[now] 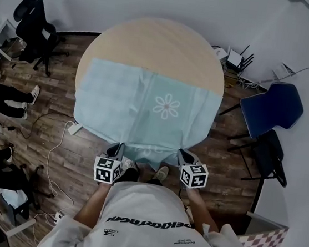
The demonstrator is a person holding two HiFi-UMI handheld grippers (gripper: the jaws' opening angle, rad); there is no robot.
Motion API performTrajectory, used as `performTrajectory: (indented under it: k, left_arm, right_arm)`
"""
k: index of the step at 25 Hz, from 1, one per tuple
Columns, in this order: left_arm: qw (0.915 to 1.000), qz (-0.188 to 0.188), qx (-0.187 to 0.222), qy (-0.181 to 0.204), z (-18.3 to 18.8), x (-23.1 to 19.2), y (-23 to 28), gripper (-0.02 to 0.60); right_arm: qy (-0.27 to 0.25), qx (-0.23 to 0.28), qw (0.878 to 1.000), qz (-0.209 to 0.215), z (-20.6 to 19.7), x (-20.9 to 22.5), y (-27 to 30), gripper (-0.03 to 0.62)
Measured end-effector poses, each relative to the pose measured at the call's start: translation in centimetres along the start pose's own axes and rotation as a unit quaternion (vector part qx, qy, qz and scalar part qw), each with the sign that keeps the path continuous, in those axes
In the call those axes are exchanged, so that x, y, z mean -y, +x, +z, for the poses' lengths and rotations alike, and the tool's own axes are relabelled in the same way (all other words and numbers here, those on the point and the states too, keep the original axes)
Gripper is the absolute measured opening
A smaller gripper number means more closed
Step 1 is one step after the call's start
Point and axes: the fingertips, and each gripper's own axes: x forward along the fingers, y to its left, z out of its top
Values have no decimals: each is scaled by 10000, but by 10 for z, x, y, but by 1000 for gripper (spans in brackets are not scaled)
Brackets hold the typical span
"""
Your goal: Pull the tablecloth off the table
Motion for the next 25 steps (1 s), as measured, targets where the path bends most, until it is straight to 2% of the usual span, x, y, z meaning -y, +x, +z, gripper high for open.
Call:
performTrajectory:
  k: [9,14,25]
  left_arm:
    - [9992,-55,396,79,12,30,-40,15]
    - [9975,-204,611,282,25,53,-69,15]
    - [9873,-246,1502,462,86,83,-125,15]
  right_arm:
    - [-38,222,9997,132,-9,-30,-45,35]
    - [-146,331,9987,350,-8,-48,-72,35]
    - [-505,1283,9880,697,54,-78,-130,35]
